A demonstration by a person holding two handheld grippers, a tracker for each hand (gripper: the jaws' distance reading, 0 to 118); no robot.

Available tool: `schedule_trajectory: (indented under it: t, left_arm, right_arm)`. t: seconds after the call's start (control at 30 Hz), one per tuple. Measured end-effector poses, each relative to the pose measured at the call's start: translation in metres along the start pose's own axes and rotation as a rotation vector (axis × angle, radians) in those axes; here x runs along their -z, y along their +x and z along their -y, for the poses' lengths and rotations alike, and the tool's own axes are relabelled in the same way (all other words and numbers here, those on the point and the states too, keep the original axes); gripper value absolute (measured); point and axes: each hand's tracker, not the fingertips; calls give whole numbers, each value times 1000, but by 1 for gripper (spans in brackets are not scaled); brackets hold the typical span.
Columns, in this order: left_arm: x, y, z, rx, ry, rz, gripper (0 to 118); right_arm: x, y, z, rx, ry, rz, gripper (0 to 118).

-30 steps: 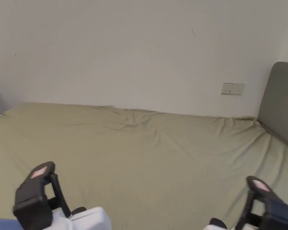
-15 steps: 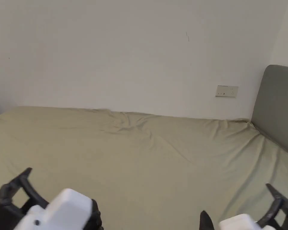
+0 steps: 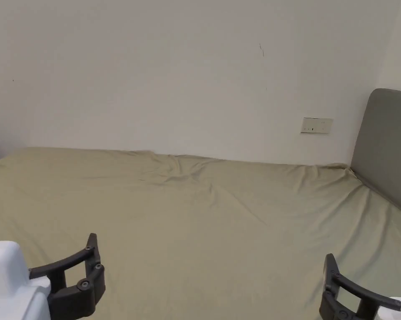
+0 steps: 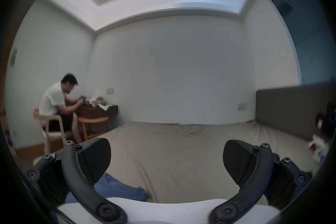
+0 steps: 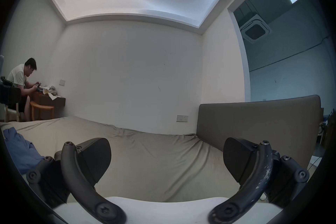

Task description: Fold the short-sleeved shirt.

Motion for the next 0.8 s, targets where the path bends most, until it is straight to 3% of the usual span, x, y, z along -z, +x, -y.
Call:
schedule_trajectory:
  t: [0.13, 0.37, 0.53, 0.8]
  left_arm:
    - [0, 8, -1, -13, -23, 32, 118]
    - [2, 16, 2, 51, -53, 48, 118]
    - [2, 17, -2, 51, -20, 18, 118]
    - [-1, 14, -7, 5, -13, 58, 118]
  right_arm:
    - [0, -1, 0, 50, 2, -28, 118]
    - [0, -1, -1, 27, 2, 16, 118]
    - [3, 11, 0, 144, -37, -5, 118]
    - [1, 13, -1, 134, -29, -13, 118]
